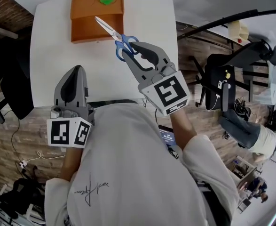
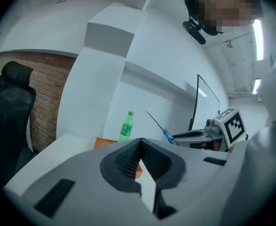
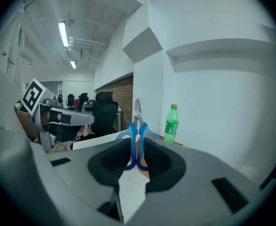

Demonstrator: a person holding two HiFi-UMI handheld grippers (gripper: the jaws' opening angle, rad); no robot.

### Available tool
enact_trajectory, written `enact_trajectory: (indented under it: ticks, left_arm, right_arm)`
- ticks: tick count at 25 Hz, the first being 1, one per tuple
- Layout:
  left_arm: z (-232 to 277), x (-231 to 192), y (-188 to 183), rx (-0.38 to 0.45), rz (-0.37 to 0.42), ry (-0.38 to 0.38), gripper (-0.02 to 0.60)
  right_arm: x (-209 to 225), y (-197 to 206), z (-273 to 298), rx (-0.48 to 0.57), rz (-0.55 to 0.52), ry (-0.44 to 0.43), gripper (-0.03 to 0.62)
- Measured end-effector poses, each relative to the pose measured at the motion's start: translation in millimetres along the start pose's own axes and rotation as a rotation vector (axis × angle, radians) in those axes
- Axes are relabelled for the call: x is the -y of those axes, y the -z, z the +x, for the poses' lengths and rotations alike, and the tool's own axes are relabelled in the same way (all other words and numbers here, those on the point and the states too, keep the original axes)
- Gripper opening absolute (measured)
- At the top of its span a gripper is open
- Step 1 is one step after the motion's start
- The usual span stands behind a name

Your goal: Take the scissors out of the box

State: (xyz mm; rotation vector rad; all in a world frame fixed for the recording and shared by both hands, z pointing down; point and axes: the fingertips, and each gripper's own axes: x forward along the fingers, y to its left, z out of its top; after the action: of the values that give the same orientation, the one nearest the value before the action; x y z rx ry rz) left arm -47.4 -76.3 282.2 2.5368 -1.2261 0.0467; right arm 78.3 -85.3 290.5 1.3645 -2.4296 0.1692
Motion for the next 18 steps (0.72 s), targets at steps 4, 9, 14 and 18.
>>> enact_trajectory:
  ticks: [4,9,14,18]
  left_arm:
    - [-4,9,1,0.007,0.003,0.0,0.006]
    - [-7,14,2,0.007,0.009,0.007,0.006]
    - [-6,20,2,0.01,0.016,0.016,0.006]
    - [-5,26,2,0.007,0.018,0.027,0.006]
  right_arm:
    - [-1,1,-17,0.034,0.021,0.004,0.096]
    - [-5,2,-30,0.048,0.006,0.009,0.097]
    - [-6,0,-42,0.085,0.028,0.003,0.097]
    - [-6,-1,-51,0.102,0.025,0.011,0.097]
